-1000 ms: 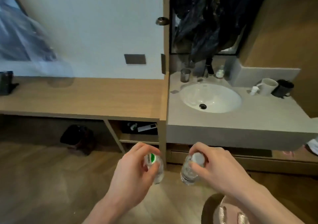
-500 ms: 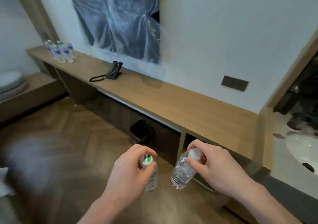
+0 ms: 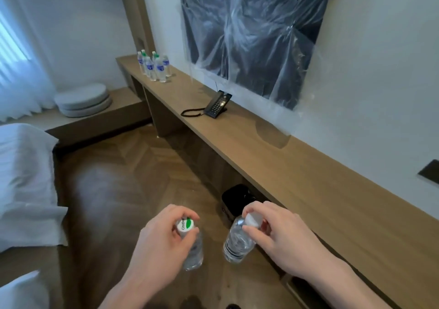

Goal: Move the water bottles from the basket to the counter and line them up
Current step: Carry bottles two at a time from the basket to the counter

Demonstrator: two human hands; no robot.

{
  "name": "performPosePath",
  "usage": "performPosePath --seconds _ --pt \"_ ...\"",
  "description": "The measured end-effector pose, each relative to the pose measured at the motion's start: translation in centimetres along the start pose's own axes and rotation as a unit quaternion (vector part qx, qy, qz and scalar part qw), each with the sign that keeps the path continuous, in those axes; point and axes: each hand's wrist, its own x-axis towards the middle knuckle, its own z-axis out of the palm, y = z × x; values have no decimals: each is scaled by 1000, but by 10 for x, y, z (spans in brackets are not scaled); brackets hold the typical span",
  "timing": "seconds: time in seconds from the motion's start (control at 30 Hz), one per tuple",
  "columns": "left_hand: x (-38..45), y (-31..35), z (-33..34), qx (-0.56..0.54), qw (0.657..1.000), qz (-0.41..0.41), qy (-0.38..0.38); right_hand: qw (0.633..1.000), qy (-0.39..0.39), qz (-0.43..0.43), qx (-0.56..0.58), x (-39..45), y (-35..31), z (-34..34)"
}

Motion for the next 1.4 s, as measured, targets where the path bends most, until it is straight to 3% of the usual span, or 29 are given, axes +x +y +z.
performPosePath --seconds 0.47,0.7,0.97,1.4 --pt "180 -60 -47 -11 990 -65 124 992 -52 -109 -17 264 -19 -31" --pt "271 -118 -86 -2 988 -75 132 992 -57 -109 12 378 -62 -6" --pt "389 -174 -154 22 996 -34 81 996 -26 -61 52 482 -108 14" --pt "565 -230 -206 23 996 -63 51 995 -53 -32 80 667 -126 18"
